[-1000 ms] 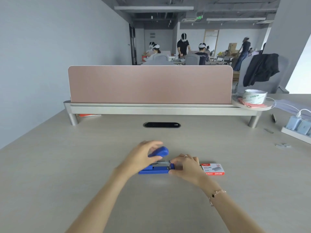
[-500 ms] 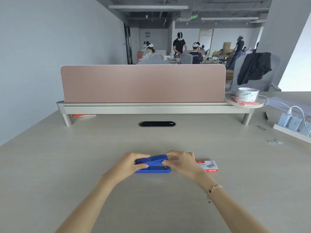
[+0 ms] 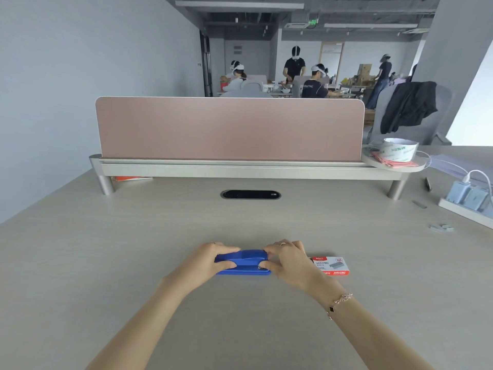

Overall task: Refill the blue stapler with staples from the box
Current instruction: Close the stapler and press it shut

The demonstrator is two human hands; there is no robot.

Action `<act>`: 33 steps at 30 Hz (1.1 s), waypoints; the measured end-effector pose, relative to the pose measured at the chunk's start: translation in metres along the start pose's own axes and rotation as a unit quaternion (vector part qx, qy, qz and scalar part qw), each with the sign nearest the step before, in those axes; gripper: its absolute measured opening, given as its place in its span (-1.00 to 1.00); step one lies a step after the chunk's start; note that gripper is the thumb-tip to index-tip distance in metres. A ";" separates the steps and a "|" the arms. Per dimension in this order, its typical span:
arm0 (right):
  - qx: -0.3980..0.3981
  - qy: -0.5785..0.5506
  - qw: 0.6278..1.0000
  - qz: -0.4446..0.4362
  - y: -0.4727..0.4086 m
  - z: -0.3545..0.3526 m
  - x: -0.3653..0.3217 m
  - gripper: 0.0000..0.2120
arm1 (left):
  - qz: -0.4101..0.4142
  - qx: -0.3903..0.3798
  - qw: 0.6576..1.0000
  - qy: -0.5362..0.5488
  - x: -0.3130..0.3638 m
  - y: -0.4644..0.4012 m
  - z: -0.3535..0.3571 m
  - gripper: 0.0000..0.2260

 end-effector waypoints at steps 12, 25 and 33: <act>0.000 0.010 1.000 0.017 0.008 -0.003 0.002 -0.73 | 0.004 -0.029 0.999 -0.018 0.005 0.003 0.000 -0.66; -0.009 -0.046 0.997 0.057 0.013 -0.001 -0.001 -0.85 | 0.001 -0.022 0.999 -0.031 -0.009 0.020 -0.009 -0.72; -0.008 -0.010 0.999 0.049 0.009 0.007 0.004 -0.84 | 0.033 -0.002 0.998 -0.061 -0.003 0.019 -0.006 -0.85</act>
Point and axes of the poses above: each hand's wrist, its own y-axis away from the middle knuckle, its own z-axis out of the palm, x = y × z, the point moved 10 cm from there along -y, towards the middle knuckle, and after that the axes turned 5 degrees about z, right-handed, at the moved point
